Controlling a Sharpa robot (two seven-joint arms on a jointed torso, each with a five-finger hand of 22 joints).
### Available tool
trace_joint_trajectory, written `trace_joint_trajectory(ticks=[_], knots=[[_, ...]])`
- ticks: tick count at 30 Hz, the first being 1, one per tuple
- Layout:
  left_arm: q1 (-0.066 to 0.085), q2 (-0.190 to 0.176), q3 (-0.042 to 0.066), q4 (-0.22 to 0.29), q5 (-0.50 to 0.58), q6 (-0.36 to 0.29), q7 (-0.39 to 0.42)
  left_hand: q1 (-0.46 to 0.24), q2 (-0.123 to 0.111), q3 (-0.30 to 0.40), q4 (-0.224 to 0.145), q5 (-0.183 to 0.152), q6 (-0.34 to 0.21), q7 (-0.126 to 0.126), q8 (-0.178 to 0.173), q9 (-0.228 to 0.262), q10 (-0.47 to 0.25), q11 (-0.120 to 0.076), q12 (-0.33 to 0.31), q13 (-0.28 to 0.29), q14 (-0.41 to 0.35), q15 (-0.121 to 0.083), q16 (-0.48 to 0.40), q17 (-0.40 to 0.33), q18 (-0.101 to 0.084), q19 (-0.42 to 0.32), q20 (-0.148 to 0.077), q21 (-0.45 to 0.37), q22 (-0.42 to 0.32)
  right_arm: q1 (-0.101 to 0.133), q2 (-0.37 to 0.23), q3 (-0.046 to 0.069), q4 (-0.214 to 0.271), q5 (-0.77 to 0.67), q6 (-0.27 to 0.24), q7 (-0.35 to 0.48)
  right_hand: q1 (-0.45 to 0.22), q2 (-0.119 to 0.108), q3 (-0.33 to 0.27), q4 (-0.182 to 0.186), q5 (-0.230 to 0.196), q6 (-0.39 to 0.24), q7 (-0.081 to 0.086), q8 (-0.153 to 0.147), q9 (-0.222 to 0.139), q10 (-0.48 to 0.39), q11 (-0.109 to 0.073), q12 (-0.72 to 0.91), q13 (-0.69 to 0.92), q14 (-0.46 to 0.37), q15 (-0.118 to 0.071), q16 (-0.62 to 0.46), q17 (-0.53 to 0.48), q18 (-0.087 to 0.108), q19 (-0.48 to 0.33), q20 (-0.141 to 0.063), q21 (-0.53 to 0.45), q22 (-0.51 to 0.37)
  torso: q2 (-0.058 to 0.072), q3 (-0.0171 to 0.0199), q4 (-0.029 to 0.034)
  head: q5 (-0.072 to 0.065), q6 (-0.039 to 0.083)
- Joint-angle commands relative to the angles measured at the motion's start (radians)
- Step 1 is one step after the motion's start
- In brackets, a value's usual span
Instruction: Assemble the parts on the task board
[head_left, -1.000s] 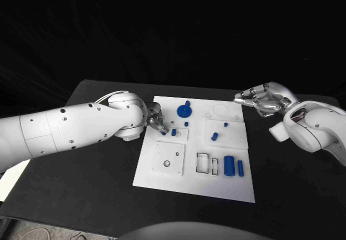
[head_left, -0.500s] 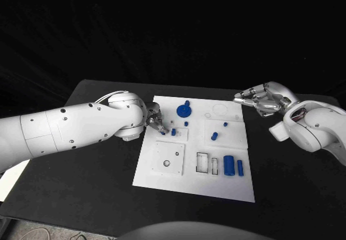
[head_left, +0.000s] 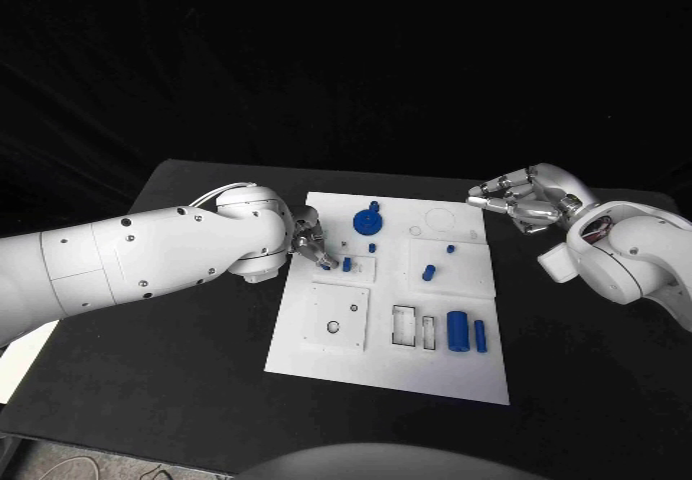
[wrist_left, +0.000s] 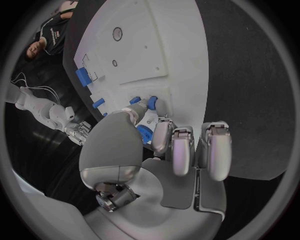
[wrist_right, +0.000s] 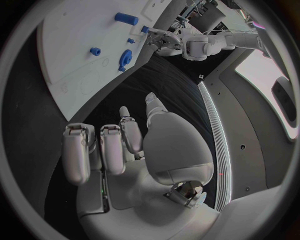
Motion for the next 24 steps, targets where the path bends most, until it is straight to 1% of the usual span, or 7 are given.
trace_joint_trajectory(ticks=[1, 11, 16, 24], knots=[[-0.001, 0.002, -0.001, -0.003, 0.006, 0.003, -0.026, -0.014, 0.000, 0.000, 0.010, 0.006, 0.007, 0.002, 0.004, 0.000, 0.006, -0.002, 0.007, 0.002, 0.105, -0.010, 0.003, 0.263, -0.014, 0.107, -0.007, 0.004, 0.261, 0.000, 0.000, 0.000, 0.002, -0.006, 0.006, 0.003, 0.000, 0.012, -0.006, 0.001, 0.004, -0.007, 0.000, -0.002, 0.001, -0.008, 0.001, -0.003, 0.044, 0.065, -0.003, -0.004, 0.083, 0.013, -0.007, -0.001, -0.003, 0.024, 0.000, -0.0001, 0.0002, 0.000, 0.001], [-0.001, 0.003, -0.001, -0.006, 0.006, -0.007, -0.028, -0.024, 0.000, -0.002, 0.019, 0.006, 0.008, 0.001, 0.006, 0.001, 0.007, -0.002, 0.009, 0.004, 0.105, -0.010, 0.003, 0.263, -0.015, 0.108, -0.007, 0.006, 0.263, 0.000, -0.001, 0.000, 0.002, -0.006, 0.006, 0.003, 0.000, 0.012, -0.006, 0.001, 0.004, -0.007, 0.000, -0.002, 0.001, -0.008, 0.001, -0.003, 0.044, 0.065, -0.003, -0.004, 0.083, 0.013, -0.007, -0.001, -0.003, 0.024, 0.000, 0.0000, -0.0001, -0.001, 0.002], [-0.001, 0.005, 0.000, -0.008, 0.006, -0.016, -0.028, -0.024, 0.006, 0.002, 0.022, 0.006, 0.009, -0.001, 0.008, 0.001, 0.008, -0.003, 0.009, 0.004, 0.105, -0.010, 0.003, 0.263, -0.015, 0.108, -0.008, 0.006, 0.263, 0.000, -0.001, 0.000, 0.002, -0.006, 0.005, 0.003, 0.000, 0.012, -0.006, 0.001, 0.004, -0.007, 0.000, -0.002, 0.001, -0.008, 0.001, -0.003, 0.044, 0.065, -0.003, -0.004, 0.083, 0.013, -0.007, -0.001, -0.003, 0.024, 0.000, -0.0003, -0.0002, -0.001, 0.002], [-0.001, 0.007, 0.000, -0.012, 0.009, -0.021, -0.029, -0.023, 0.009, 0.005, 0.022, 0.006, 0.009, -0.001, 0.008, 0.002, 0.008, -0.004, 0.009, 0.004, 0.105, -0.011, 0.003, 0.263, -0.015, 0.108, -0.008, 0.006, 0.263, 0.000, -0.002, 0.000, 0.003, -0.006, 0.005, 0.003, 0.000, 0.012, -0.006, 0.001, 0.004, -0.007, 0.000, -0.002, 0.001, -0.008, 0.001, -0.003, 0.044, 0.065, -0.003, -0.004, 0.083, 0.013, -0.007, -0.001, -0.003, 0.024, 0.000, 0.0001, 0.0000, -0.002, 0.002]])
